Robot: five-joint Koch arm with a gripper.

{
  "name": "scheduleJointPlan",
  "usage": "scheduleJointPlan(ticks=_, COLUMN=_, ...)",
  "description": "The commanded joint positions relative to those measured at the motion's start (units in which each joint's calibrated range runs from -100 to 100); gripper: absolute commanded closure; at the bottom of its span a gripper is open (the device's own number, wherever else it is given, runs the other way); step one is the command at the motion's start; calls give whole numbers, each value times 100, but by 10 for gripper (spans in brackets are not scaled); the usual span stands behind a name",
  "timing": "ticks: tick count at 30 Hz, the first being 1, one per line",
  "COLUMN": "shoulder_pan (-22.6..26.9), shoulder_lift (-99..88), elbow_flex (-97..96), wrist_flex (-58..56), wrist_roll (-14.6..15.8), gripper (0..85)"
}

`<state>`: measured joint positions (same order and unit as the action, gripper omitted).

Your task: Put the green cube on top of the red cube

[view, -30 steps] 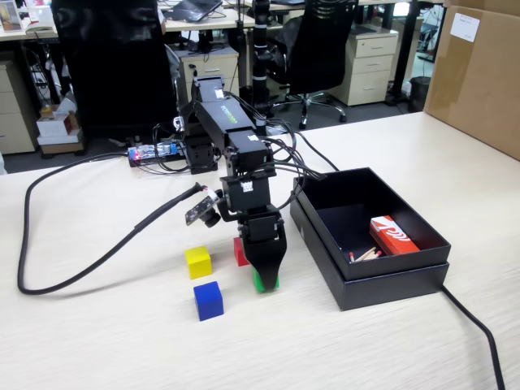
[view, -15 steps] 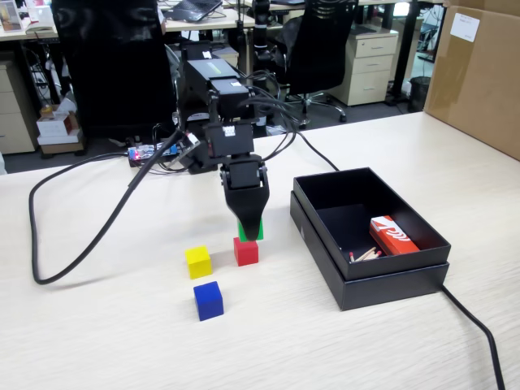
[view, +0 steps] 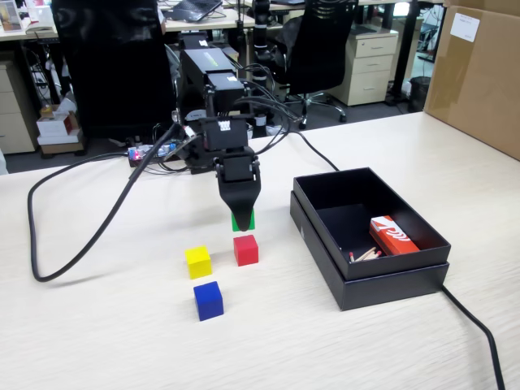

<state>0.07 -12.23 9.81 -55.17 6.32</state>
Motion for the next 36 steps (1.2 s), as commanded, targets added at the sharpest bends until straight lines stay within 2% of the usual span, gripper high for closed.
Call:
scheduleJointPlan(ticks=1, shoulder_pan=0, shoulder_lift=-423, elbow_flex=188, wrist_flex=44, wrist_roll=10, gripper=846)
scheduleJointPlan(ticks=24, shoulder_pan=5, shoulder_lift=495, elbow_flex=125, wrist_flex=199, wrist_roll=34, gripper=842)
scheduleJointPlan(ticks=26, shoulder_pan=20, shoulder_lift=518, elbow_flex=98, wrist_flex=199, wrist_roll=29, gripper=755)
scheduleJointPlan(ticks=31, shoulder_pan=29, shoulder_lift=529, elbow_flex=98, wrist_flex=199, wrist_roll=34, gripper=733)
scheduleJointPlan(ticks=34, shoulder_pan=44, shoulder_lift=529, elbow_flex=52, wrist_flex=199, wrist_roll=29, gripper=606)
scheduleJointPlan(ticks=36, shoulder_pan=49, shoulder_lift=529, elbow_flex=34, wrist_flex=199, wrist_roll=24, gripper=584)
